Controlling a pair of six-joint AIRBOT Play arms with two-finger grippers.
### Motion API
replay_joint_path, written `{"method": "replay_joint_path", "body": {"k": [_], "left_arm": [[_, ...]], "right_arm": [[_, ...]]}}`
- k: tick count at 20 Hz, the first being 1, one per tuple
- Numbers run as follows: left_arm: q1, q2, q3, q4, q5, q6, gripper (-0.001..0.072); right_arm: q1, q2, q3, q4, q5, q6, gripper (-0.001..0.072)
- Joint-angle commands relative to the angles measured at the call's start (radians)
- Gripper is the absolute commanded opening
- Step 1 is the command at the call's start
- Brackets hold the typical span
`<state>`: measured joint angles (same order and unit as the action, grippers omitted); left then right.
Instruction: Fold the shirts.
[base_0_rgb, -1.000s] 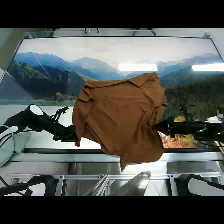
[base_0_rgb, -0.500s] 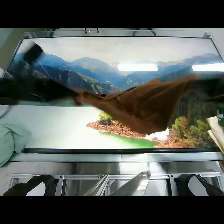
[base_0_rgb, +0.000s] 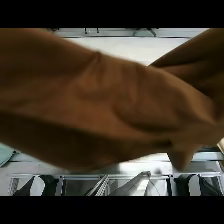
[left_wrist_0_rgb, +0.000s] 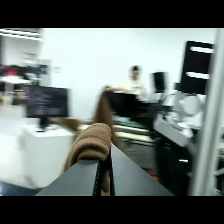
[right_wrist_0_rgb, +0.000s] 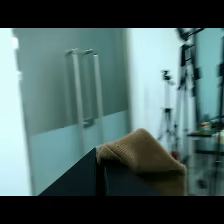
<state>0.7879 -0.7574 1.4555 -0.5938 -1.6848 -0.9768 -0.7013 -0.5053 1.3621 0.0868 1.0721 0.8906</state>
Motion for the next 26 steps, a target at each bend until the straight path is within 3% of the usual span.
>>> {"method": "replay_joint_path", "body": {"k": [1,3,6,9,12,14,15,16,17,18,21,22,23,24,25,26], "left_arm": [[0.114,0.007,-0.002,0.241,0.078,-0.03,0.0025],[0.005,-0.056,-0.05,0.531,0.135,-0.044,0.0026],[-0.26,-0.192,-0.172,0.858,0.265,-0.04,0.0026],[-0.533,-0.403,-0.271,1.115,0.502,0.008,0.0029],[-0.66,-0.684,-0.236,1.285,0.713,0.005,0.0028],[-0.661,-0.882,-0.112,1.275,0.671,-0.02,0.0032],[-0.646,-0.973,-0.026,1.275,0.611,-0.05,0.0184],[-0.625,-1.049,0.066,1.274,0.528,-0.094,0.0354],[-0.599,-1.103,0.148,1.275,0.439,-0.141,0.0378],[-0.566,-1.141,0.224,1.275,0.35,-0.184,0.0377],[-0.452,-1.19,0.374,1.276,0.159,-0.307,0.0361],[-0.422,-1.181,0.369,1.281,0.107,-0.323,0.0263],[-0.401,-1.157,0.328,1.3,0.061,-0.325,0.0117],[-0.385,-1.116,0.249,1.343,0.027,-0.327,0.009],[-0.378,-1.066,0.154,1.4,0.02,-0.327,0.0091],[-0.374,-1.004,0.037,1.484,0.031,-0.327,0.0146]], "right_arm": [[-0.008,-0.039,0.058,-0.235,-0.004,0.083,0.0018],[0.007,-0.13,-0.011,-0.233,0.109,0.093,0.0018],[0.16,-0.273,-0.206,-0.279,0.102,0.039,0.0018],[0.377,-0.463,-0.411,-0.388,-0.094,-0.035,0.0018],[0.495,-0.739,-0.476,-0.391,-0.354,-0.117,0.0018],[0.492,-0.923,-0.428,-0.346,-0.383,-0.135,0.0045],[0.482,-0.996,-0.386,-0.338,-0.341,-0.136,0.0245],[0.458,-1.048,-0.34,-0.346,-0.261,-0.135,0.0385],[0.422,-1.073,-0.301,-0.36,-0.173,-0.135,0.0322],[0.381,-1.075,-0.276,-0.375,-0.106,-0.129,0.0269],[0.229,-1.026,-0.256,-0.424,0.03,-0.058,0.0269],[0.184,-1.004,-0.258,-0.489,0.078,-0.024,0.027],[0.153,-0.984,-0.267,-0.569,0.115,0.002,0.0269],[0.128,-0.961,-0.286,-0.663,0.133,0.023,0.0269],[0.108,-0.939,-0.309,-0.748,0.13,0.023,0.0269],[0.09,-0.923,-0.329,-0.801,0.113,0.022,0.0269]]}}
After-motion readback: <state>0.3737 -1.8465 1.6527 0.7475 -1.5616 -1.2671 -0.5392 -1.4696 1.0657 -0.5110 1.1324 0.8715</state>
